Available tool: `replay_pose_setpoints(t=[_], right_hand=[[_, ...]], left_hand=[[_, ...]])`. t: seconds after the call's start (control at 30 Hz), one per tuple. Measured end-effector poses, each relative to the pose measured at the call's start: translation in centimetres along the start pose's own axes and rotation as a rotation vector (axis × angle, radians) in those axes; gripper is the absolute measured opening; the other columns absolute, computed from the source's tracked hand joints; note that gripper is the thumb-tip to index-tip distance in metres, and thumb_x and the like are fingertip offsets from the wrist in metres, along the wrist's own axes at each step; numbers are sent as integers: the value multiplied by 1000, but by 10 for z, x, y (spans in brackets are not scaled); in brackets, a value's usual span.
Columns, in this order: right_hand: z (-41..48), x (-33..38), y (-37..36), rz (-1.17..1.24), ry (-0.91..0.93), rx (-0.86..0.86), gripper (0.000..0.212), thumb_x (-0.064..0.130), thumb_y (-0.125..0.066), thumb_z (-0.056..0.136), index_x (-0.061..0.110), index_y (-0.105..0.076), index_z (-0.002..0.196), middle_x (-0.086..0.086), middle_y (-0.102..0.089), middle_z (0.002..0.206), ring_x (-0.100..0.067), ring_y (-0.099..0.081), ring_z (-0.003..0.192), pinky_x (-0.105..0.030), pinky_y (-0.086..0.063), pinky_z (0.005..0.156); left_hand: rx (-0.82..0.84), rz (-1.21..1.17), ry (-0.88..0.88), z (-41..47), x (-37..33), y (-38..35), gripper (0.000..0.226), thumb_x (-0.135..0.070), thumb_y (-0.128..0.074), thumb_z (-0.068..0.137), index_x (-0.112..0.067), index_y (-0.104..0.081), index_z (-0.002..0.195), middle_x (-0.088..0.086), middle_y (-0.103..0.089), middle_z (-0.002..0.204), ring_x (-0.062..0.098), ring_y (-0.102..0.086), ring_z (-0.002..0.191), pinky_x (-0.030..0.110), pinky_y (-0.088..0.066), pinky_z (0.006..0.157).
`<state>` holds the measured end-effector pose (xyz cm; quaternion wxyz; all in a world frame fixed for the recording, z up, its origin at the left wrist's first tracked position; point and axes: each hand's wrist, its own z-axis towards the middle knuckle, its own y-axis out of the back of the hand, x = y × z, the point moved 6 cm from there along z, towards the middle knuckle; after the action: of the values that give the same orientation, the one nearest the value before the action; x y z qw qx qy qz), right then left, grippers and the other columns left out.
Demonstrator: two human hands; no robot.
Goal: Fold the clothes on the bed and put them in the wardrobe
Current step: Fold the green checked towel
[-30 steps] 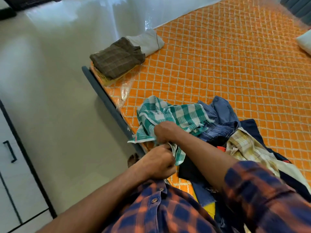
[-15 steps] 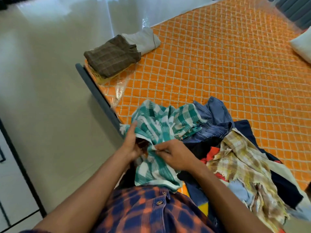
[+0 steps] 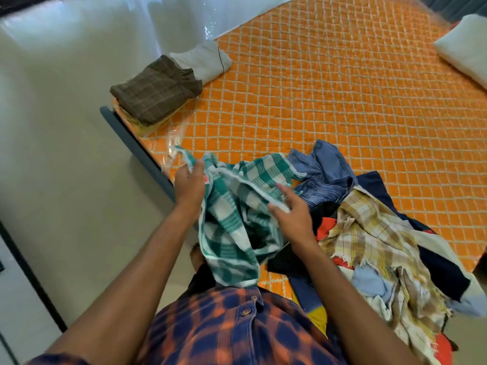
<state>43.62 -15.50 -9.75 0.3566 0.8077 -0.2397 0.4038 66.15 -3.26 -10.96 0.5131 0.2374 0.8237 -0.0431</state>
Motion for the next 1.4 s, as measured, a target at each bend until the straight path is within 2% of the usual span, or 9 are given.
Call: replay_pose_setpoints(t=[0.1, 0.27, 0.43, 0.53, 0.7, 0.83, 0.97, 1.13, 1.4], right_hand=[[14, 19, 24, 22, -7, -218, 42, 17, -69, 97, 18, -62, 138, -6, -63, 137, -11, -62, 113, -27, -58, 90], [9, 76, 19, 120, 273, -263, 28, 21, -58, 104, 16, -67, 131, -2, -70, 126, -3, -63, 113, -28, -54, 100], [-22, 90, -33, 39, 524, 68, 25, 13, -58, 103, 12, -73, 123, 24, -67, 79, 7, -58, 64, -11, -42, 64], [-36, 64, -55, -71, 526, 233, 20, 17, -64, 99, 16, -77, 115, 21, -67, 71, -1, -61, 61, -24, -46, 57], [-45, 41, -56, -228, 505, 456, 21, 26, -73, 92, 29, -78, 111, 6, -76, 81, -16, -67, 63, -42, -54, 60], [-61, 37, -54, -235, 455, 582, 27, 16, -73, 88, 29, -79, 110, 16, -69, 69, -9, -57, 52, -25, -43, 54], [-42, 18, -40, -44, 114, 596, 26, 17, -72, 92, 29, -74, 115, 8, -63, 65, -11, -56, 57, -27, -43, 60], [-4, -27, -37, 313, -519, 282, 38, 44, -68, 95, 11, -65, 113, -13, -72, 94, -19, -66, 70, -29, -54, 62], [11, -40, -71, 106, -389, 44, 29, 26, -68, 88, 16, -57, 63, -10, -59, 64, -27, -60, 64, -43, -47, 63]], left_hand=[[182, 160, -140, -37, -21, -14, 37, -28, -50, 106, -20, -42, 71, -1, -36, 67, 0, -41, 52, 13, -34, 51], [228, 154, -108, -58, -6, -25, 51, -41, -49, 104, -21, -22, 66, -3, -19, 63, 6, -25, 45, 19, -25, 48], [162, -81, 141, -60, 17, -29, 47, -49, -46, 104, -8, -63, 87, 3, -61, 83, 18, -60, 78, 27, -50, 74], [171, -251, 384, -58, 45, -26, 42, -63, -51, 96, -24, -66, 105, 4, -69, 105, 24, -68, 99, 47, -56, 92], [167, -210, 466, -55, 78, -17, 100, -97, -59, 53, -17, -71, 112, 8, -71, 116, 34, -68, 105, 57, -54, 96], [134, -243, 495, -49, 80, -16, 45, -48, -68, 93, -4, -70, 103, 15, -75, 104, 35, -72, 94, 54, -57, 89], [134, -90, 320, -46, 59, -15, 72, -69, -63, 86, -8, -58, 124, 0, -60, 125, 19, -57, 113, 37, -44, 96], [190, 146, -45, -65, 24, -24, 48, -49, -49, 101, -5, -56, 83, 8, -46, 70, 12, -46, 58, 30, -38, 59], [211, 216, -209, -69, 29, -26, 67, -63, -51, 94, 2, -47, 78, 17, -38, 64, 21, -37, 56, 45, -33, 55]])
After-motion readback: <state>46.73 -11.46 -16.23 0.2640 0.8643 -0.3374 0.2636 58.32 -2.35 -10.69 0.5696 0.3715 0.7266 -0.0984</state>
